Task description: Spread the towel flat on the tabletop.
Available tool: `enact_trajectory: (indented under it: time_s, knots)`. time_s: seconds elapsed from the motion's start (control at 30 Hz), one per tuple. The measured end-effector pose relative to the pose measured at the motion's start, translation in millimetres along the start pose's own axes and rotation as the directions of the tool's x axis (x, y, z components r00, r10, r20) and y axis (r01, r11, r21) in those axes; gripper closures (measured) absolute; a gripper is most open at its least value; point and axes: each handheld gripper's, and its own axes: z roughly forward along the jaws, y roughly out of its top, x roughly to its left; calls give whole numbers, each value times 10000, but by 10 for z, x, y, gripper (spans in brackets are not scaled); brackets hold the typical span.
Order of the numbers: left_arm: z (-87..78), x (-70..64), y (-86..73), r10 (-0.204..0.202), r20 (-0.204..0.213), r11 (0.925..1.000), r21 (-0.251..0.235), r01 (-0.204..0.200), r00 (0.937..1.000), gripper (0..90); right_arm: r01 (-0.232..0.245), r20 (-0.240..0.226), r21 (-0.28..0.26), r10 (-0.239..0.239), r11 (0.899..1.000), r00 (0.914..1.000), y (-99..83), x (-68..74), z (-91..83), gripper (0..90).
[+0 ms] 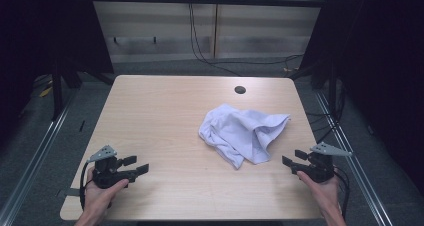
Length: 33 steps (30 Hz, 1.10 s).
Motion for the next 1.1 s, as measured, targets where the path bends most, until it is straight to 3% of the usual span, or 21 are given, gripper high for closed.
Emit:
enact_trajectory:
  time_s: [0.1, 0.2, 0.27, 0.4, 0.67, 0.9, 0.97, 1.1]
  knots:
    - [60, -24, 49, 130, -127, 9998, 144, -128, 9998, 315, 167, -558, 368, -146, 9992, 9983, 24, 39, 55, 314]
    - [119, -16, 98, -59, -7, 9999, 123, 59, 10000, 340, 417, -920, 187, -398, 9990, 9950, 80, 116, 45, 327]
    - [165, -21, 120, 109, 57, 9996, 268, -111, 9999, 332, 465, -1116, -7, -462, 9989, 9927, 146, 140, 56, 300]
    - [219, -50, 133, 397, 145, 9983, 431, -403, 9991, 322, 779, -1530, 209, -738, 9967, 9855, 340, 159, 199, 256]
    - [203, -68, 128, 483, 129, 9987, 171, -485, 9988, 279, 1184, -1536, 38, -1164, 9930, 9813, 748, 182, 474, 212]
    - [234, -59, 121, 761, 248, 9961, 428, -772, 9968, 277, 1507, -1624, 582, -1396, 9869, 9768, 1029, 122, 896, 185]
    - [232, -52, 121, 780, 291, 9959, 427, -792, 9965, 275, 1498, -1671, 748, -1357, 9859, 9766, 1059, 100, 1029, 173]
    - [213, -35, 123, 656, 253, 9971, 361, -665, 9975, 272, 1707, -1650, 1572, -1446, 9727, 9756, 996, 93, 1331, 188]
